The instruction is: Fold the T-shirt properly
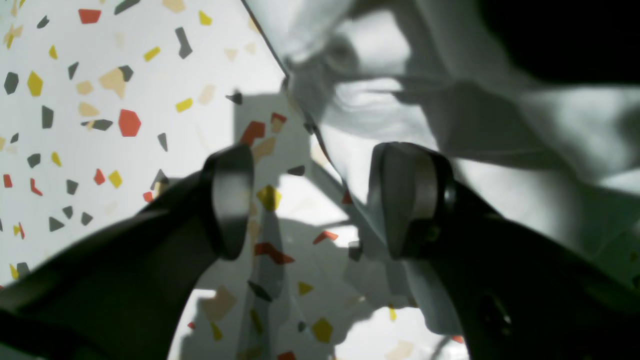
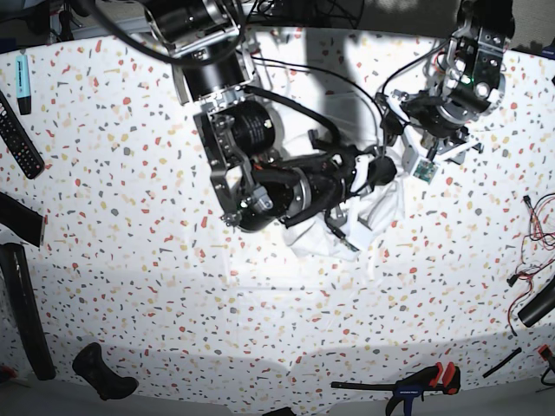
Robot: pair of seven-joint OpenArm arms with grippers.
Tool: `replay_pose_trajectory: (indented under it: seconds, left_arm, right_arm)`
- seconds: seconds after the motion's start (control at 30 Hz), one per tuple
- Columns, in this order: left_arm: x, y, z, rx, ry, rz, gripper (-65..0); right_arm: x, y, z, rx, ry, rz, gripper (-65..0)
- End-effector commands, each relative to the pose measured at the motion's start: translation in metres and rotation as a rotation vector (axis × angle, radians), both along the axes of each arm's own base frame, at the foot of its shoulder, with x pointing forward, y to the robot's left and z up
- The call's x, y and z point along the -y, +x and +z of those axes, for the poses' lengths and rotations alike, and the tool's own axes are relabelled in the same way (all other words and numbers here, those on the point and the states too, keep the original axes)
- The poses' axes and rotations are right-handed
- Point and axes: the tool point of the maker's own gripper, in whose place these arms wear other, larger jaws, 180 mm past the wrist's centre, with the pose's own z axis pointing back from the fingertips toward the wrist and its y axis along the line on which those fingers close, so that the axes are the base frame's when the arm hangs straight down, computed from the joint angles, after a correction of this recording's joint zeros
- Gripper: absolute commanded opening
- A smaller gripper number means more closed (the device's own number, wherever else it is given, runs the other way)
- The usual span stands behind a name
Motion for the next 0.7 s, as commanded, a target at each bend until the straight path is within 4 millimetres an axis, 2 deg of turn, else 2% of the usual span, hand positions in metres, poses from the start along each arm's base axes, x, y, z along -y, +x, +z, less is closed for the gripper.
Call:
replay_pose_trajectory:
  seconds: [0.0, 0.1, 0.17, 0.23, 0.4, 0.67]
  left_arm:
    - [0.003, 0.003, 0.004, 0.012, -0.009, -0.015, -25.9]
    - [0.003, 0.003, 0.004, 0.012, -0.009, -0.015, -25.9]
    - [0.003, 0.003, 0.004, 0.012, -0.009, -0.015, -25.9]
    - [0.003, 0.003, 0.004, 0.012, -0.009, -0.015, -25.9]
    - [0.003, 0.003, 0.005, 0.010, 0.010, -0.050, -25.9]
    - [-0.019, 0.020, 0.010, -0.022, 0.155, -0.040, -25.9]
  right_arm:
    - [-0.008, 0.008, 0.020, 0.038, 0.054, 0.001, -65.0]
    - [-0.008, 0.008, 0.020, 0.039, 0.054, 0.001, -65.0]
    - [-0.009, 0.006, 0.021, 0.032, 0.062, 0.007, -52.5]
    - [-0.010, 0.000, 0.024, 0.008, 0.077, 0.035, -45.1]
    - [-0.017, -0.021, 0.046, -0.070, 0.182, 0.145, -44.4]
    - [-0.018, -0.019, 0.060, -0.056, 0.208, 0.171, -44.4]
